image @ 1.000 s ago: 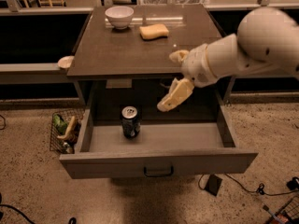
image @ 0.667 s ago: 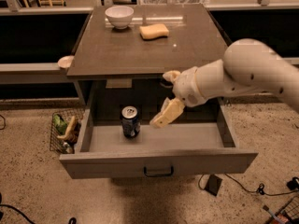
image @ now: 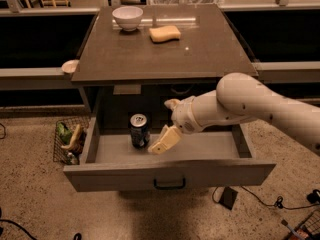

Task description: Pick pepsi can from top drawer and place on counter

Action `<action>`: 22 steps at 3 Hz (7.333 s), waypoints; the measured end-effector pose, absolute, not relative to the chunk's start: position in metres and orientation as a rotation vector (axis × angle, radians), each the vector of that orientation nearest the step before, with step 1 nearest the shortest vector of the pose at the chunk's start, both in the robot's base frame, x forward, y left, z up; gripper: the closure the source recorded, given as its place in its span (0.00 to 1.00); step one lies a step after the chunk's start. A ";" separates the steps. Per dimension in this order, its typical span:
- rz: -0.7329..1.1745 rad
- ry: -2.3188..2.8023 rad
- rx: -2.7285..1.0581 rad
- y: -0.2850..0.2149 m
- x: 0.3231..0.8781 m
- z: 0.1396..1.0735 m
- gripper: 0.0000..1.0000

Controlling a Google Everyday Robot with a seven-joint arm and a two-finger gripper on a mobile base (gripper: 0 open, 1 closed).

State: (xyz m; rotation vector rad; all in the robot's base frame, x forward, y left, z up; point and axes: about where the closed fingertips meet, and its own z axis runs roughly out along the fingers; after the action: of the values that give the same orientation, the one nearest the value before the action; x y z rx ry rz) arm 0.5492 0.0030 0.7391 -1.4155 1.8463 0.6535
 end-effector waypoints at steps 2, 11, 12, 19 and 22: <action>0.688 1.883 -1.301 0.023 0.582 0.685 0.00; 0.555 1.615 -1.246 -0.012 0.618 0.788 1.00; 0.546 1.606 -1.250 -0.013 0.618 0.793 1.00; 0.357 1.354 -1.372 0.006 0.776 0.943 1.00; 0.515 1.663 -1.170 0.035 0.807 0.886 1.00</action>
Offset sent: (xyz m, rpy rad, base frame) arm 0.0579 0.0252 -0.0860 0.0952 0.0448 -0.1352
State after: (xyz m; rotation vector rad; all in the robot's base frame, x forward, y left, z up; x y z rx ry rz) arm 0.8068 0.0355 0.8855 -1.1703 1.6633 0.5151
